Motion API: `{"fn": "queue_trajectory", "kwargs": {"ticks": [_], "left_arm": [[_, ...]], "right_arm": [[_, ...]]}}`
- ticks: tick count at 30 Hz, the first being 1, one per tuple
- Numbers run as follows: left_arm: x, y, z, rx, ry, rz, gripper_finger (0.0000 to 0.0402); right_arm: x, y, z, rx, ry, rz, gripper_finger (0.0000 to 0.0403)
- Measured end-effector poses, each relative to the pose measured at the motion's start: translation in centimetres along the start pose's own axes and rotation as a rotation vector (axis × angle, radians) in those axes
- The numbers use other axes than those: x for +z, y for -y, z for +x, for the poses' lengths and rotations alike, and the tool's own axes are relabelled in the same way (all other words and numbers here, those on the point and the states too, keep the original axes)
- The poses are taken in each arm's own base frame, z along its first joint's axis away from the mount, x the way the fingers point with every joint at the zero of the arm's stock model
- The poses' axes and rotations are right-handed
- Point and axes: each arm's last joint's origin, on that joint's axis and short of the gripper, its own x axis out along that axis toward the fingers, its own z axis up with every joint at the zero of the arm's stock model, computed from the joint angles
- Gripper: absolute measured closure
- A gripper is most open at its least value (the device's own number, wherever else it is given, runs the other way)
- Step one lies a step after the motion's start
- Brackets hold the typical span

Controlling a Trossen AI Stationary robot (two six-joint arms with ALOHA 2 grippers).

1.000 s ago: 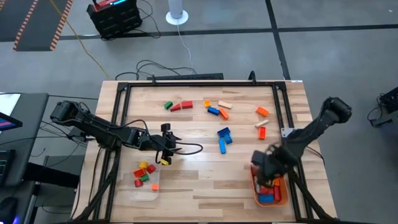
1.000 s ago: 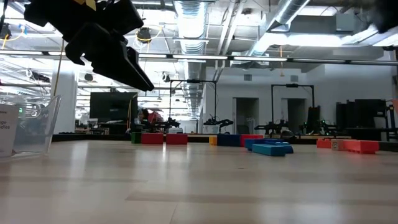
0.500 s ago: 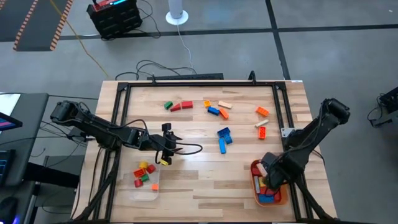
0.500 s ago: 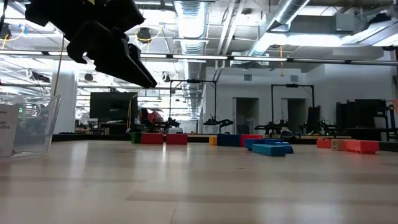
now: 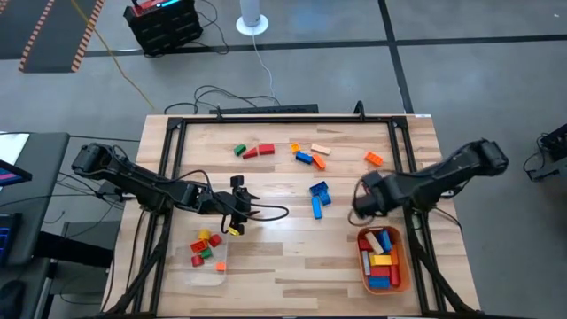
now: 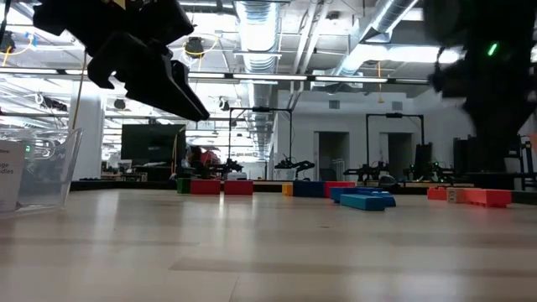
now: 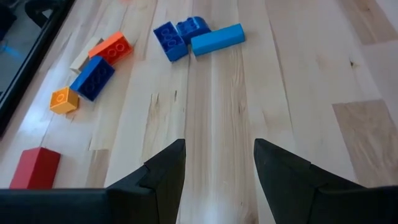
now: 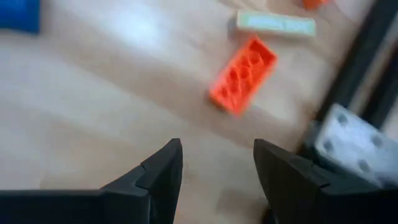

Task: Sort blocks by size
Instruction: Put the large orange game piece into the orange bin

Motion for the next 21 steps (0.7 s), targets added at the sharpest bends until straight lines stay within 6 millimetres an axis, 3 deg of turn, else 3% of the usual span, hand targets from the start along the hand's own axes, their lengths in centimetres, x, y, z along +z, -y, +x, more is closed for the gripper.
{"fn": "queue_trajectory", "kwargs": {"ticks": [5,11,16,21], "left_arm": [[-0.3,0.0,0.0,-0.001,-0.026,0.003,0.0217],[-0.3,0.0,0.0,-0.002,-0.026,0.004,0.0217],[-0.2,0.0,0.0,-0.001,-0.024,-0.01,0.0217],[-0.4,0.0,0.0,-0.002,-0.035,-0.014,0.0217]], "right_arm": [[0.9,2.0,3.4,0.013,0.019,0.017,0.0164],[0.8,4.4,4.5,0.086,0.062,0.142,0.0148],[1.4,4.7,5.0,0.141,0.088,0.242,0.0139],[2.0,4.7,5.8,0.088,0.062,0.287,0.0136]]}}
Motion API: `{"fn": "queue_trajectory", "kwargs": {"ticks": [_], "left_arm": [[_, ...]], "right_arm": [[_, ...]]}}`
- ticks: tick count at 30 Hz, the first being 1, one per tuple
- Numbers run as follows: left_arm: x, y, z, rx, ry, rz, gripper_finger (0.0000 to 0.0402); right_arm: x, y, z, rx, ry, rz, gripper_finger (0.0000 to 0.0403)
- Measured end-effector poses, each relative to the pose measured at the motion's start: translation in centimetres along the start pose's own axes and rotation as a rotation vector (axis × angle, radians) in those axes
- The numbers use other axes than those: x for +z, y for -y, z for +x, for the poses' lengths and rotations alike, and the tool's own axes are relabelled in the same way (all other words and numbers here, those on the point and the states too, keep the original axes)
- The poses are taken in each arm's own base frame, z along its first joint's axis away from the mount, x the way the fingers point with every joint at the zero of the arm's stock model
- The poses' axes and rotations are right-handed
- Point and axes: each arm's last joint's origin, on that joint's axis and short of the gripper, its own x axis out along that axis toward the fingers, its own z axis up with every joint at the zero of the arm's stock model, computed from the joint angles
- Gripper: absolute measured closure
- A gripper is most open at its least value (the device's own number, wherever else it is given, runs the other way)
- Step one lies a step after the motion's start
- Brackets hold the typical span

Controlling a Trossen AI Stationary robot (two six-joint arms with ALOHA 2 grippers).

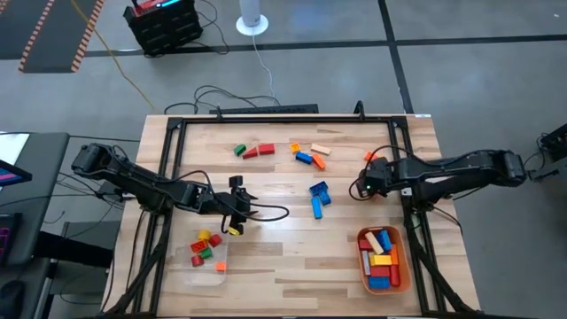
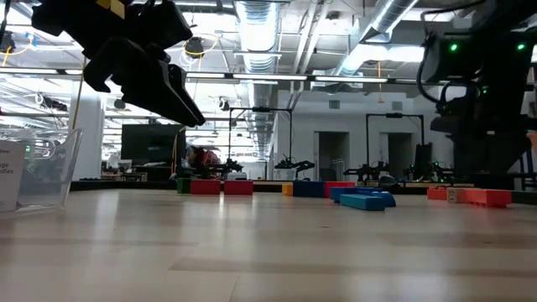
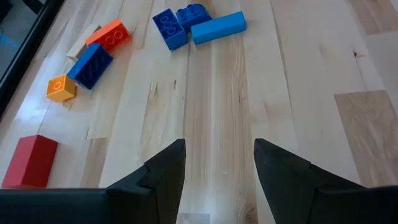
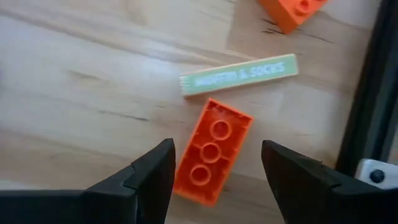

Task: Sort blocks by size
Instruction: Put the large orange game piece into the orange bin

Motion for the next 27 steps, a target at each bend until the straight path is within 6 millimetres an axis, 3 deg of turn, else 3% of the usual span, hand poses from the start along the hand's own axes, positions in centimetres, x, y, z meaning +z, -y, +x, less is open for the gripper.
{"fn": "queue_trajectory", "kwargs": {"ticks": [15,19,23,27], "left_arm": [[-0.1,0.0,0.0,0.0,-0.013,0.002,0.0217],[-0.2,0.0,0.0,-0.001,-0.017,0.004,0.0217],[-0.2,0.0,0.0,-0.001,-0.017,0.004,0.0217],[-0.2,0.0,0.0,-0.001,-0.017,0.003,0.0217]], "right_arm": [[-0.2,-1.9,3.2,-0.135,-0.081,-0.075,0.0141],[-0.2,-2.2,3.2,-0.096,-0.104,-0.132,0.0174],[-0.1,-2.6,3.2,-0.036,-0.124,-0.213,0.0237],[-0.1,-2.7,3.0,-0.004,-0.137,-0.229,0.0245]]}}
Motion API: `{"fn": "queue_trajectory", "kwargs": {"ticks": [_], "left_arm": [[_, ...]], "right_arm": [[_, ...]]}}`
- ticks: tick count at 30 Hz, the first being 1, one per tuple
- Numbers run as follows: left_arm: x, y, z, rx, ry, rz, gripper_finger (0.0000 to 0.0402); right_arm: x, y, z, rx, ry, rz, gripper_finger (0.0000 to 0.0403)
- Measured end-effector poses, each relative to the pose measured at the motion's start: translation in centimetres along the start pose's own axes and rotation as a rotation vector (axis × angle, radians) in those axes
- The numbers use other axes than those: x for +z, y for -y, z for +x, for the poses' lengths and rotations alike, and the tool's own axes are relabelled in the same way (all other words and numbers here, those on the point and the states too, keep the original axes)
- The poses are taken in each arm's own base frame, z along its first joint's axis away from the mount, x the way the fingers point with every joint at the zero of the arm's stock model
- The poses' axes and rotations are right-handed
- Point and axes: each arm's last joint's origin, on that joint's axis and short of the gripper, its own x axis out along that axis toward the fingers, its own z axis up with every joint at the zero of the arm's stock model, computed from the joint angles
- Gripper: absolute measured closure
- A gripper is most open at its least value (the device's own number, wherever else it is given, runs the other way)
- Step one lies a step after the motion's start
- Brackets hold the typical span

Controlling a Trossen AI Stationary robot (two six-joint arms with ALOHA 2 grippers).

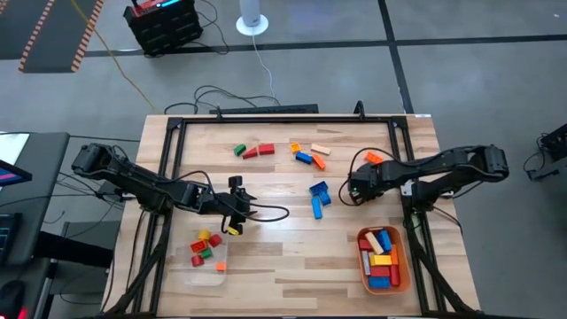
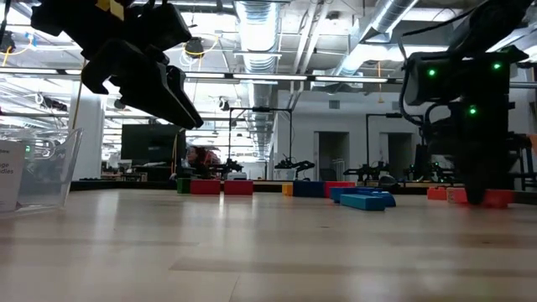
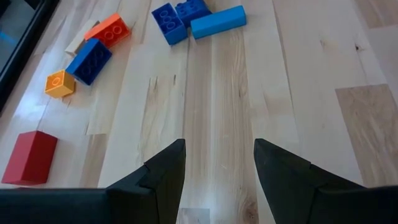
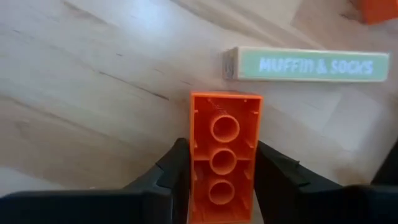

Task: Sort blocks by size
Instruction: Put the large orange game piece into the orange bin, then put the large brown block into the orange bin

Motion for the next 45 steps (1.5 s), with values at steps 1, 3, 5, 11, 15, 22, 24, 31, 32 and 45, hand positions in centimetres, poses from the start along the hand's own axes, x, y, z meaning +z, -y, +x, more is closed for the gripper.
{"fn": "queue_trajectory", "kwargs": {"ticks": [1,3,5,11,15,22,24,31,32,45], "left_arm": [[0.0,0.0,0.0,0.0,0.0,0.0,0.0217],[0.0,0.0,0.0,0.0,-0.001,0.001,0.0217],[0.0,0.0,0.0,0.0,-0.003,0.001,0.0217],[-0.1,0.0,0.0,0.0,-0.007,-0.004,0.0217],[-0.1,0.0,0.0,0.0,-0.007,-0.02,0.0217],[-0.3,0.0,0.0,0.001,-0.029,-0.04,0.0217],[-0.3,0.0,0.0,0.001,-0.028,-0.041,0.0217],[0.1,0.0,0.0,0.0,0.006,-0.035,0.0217],[0.1,0.0,0.0,0.001,0.012,-0.03,0.0217],[0.2,0.0,0.0,0.001,0.017,-0.008,0.0217]], "right_arm": [[-0.1,0.0,-0.1,0.02,-0.013,-0.011,0.0245],[-0.5,-0.4,-0.9,0.088,-0.045,-0.046,0.0245],[-0.9,-1.1,-2.2,0.182,-0.054,-0.097,0.0245],[-3.7,-3.2,-7.8,0.446,0.023,-0.32,0.0245],[-7.0,-4.0,-10.6,0.607,0.022,-0.415,0.0241],[-13.0,-3.1,-10.6,0.493,-0.175,-0.259,0.0227],[-14.2,-2.8,-10.2,0.421,-0.201,-0.2,0.0222],[-15.5,-2.7,-10.6,0.414,-0.239,-0.115,0.0181],[-15.4,-2.7,-10.9,0.423,-0.241,-0.11,0.0177],[-7.9,-1.5,-13.9,0.178,0.186,-0.23,0.0181]]}}
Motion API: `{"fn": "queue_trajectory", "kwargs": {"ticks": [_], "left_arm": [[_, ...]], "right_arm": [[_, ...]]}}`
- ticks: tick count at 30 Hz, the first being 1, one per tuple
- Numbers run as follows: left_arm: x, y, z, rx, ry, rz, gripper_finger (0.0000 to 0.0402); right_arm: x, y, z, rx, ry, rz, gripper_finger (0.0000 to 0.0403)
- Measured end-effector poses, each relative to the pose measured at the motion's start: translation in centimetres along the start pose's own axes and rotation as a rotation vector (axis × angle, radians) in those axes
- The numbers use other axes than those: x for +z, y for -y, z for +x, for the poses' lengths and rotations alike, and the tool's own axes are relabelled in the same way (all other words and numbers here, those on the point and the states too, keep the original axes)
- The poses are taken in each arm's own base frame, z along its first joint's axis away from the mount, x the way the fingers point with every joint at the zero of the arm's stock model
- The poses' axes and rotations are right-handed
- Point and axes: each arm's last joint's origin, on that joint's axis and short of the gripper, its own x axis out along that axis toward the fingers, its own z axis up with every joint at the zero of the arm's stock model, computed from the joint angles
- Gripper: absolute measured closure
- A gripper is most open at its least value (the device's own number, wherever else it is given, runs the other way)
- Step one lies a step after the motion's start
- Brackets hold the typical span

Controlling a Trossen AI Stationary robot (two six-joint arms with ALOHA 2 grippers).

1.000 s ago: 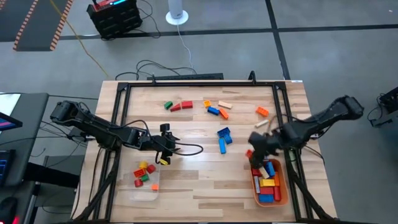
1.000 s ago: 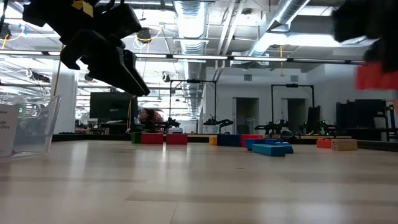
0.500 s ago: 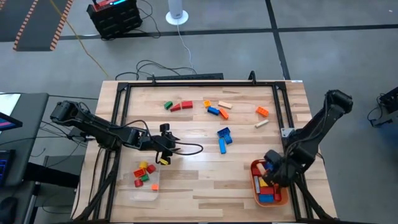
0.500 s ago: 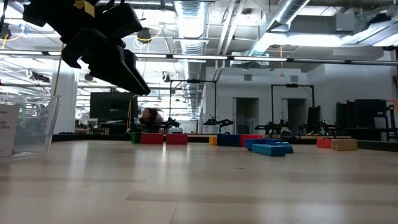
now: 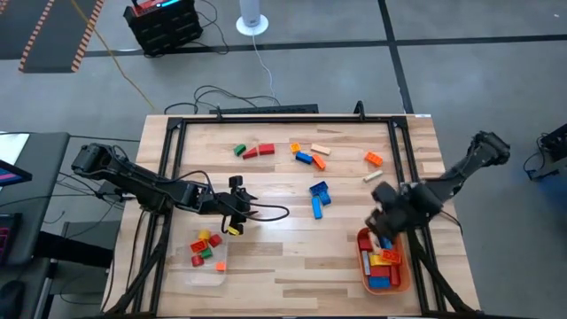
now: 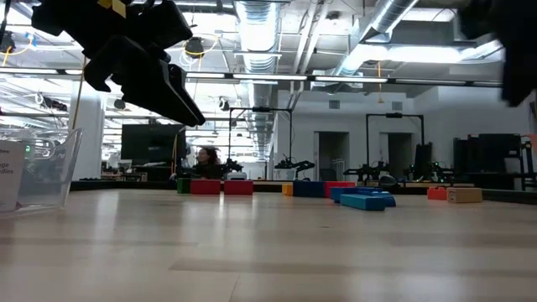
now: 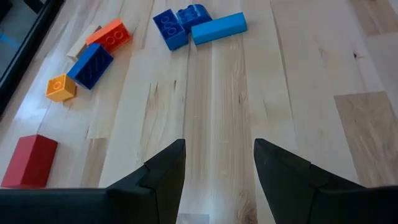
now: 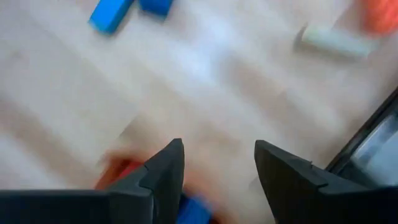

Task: Sort blocks by size
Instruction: Put the large brown block into the orange bin

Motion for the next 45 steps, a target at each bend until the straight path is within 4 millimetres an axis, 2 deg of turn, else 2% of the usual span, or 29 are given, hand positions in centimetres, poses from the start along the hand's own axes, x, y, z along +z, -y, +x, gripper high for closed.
{"fn": "queue_trajectory", "kwargs": {"ticks": [4,10,14,24,36,40,45], "left_arm": [[0.0,0.0,0.0,0.0,0.0,0.006,0.0217],[0.0,0.0,0.0,0.0,0.001,0.014,0.0217],[0.0,0.0,0.0,0.0,-0.002,0.025,0.0217],[0.0,0.0,0.0,0.0,-0.004,0.017,0.0217],[-0.2,0.0,0.0,-0.001,-0.018,0.02,0.0217],[-0.3,0.0,0.0,0.0,-0.026,0.021,0.0217],[-0.3,0.0,0.0,0.0,-0.026,0.023,0.0217]], "right_arm": [[2.8,1.2,2.4,-0.079,-0.005,-0.168,0.0182],[6.1,2.5,5.8,-0.124,-0.09,-0.61,0.0182],[8.0,3.6,7.9,-0.167,-0.211,-0.733,0.0182],[10.6,5.8,13.4,-0.19,-0.512,-0.846,0.0182],[11.5,7.1,17.1,-0.239,-0.648,-0.918,0.0188],[11.4,7.1,17.8,-0.235,-0.685,-0.926,0.0219],[11.2,6.9,18.4,-0.18,-0.713,-0.884,0.03]]}}
